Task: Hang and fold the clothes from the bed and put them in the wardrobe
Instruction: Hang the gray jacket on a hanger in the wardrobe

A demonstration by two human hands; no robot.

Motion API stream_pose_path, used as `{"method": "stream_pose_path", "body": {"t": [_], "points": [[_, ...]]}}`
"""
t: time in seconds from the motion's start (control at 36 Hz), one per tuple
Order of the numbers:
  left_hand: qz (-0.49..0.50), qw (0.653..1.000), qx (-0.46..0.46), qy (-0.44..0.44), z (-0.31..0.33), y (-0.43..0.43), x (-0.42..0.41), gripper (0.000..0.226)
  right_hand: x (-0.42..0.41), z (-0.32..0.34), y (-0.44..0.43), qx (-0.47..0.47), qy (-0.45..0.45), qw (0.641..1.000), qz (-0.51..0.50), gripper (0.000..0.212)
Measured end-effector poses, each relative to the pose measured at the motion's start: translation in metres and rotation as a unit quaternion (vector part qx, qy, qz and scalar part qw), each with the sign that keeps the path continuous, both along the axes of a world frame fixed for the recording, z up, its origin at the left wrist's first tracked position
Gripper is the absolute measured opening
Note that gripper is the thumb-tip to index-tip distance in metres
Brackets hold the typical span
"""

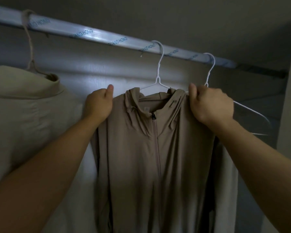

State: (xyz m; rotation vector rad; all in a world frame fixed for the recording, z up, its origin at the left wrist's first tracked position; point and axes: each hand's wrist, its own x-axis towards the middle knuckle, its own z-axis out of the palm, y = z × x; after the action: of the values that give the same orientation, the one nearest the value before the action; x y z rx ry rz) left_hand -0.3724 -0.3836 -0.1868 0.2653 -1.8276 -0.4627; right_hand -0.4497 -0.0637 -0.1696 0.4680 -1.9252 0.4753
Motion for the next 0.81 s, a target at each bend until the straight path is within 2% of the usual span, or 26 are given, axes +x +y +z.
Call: {"method": "stream_pose_path", "body": {"t": [0.08,0.14,0.25,0.36,0.5,0.67,0.81], "points": [[0.042,0.999,0.022,0.009,-0.014,-0.012,0.005,0.068,-0.004,-0.019,0.010,0.027,0.044,0.998,-0.048,0.068],[0.069,0.997,0.018,0.010,-0.018,-0.015,0.007,0.071,-0.008,-0.023,0.017,0.056,0.061,0.994,-0.068,0.069],[0.094,0.994,0.002,0.050,-0.016,-0.017,0.011,0.071,-0.013,-0.017,0.029,0.092,0.110,0.988,-0.053,0.068],[0.127,0.989,-0.028,0.068,-0.012,-0.022,0.015,0.072,-0.016,-0.013,0.042,0.117,0.126,0.984,-0.048,0.075],[0.162,0.982,-0.066,0.069,-0.014,-0.023,0.015,0.072,-0.013,-0.009,0.052,0.104,0.096,0.989,-0.045,0.066],[0.164,0.979,-0.118,0.038,-0.015,-0.030,0.017,0.076,-0.014,-0.005,0.063,0.080,0.055,0.994,-0.055,0.069],[0.185,0.969,-0.154,0.047,-0.011,-0.036,0.023,0.077,-0.014,-0.003,0.074,0.072,0.013,0.996,-0.051,0.063]]}}
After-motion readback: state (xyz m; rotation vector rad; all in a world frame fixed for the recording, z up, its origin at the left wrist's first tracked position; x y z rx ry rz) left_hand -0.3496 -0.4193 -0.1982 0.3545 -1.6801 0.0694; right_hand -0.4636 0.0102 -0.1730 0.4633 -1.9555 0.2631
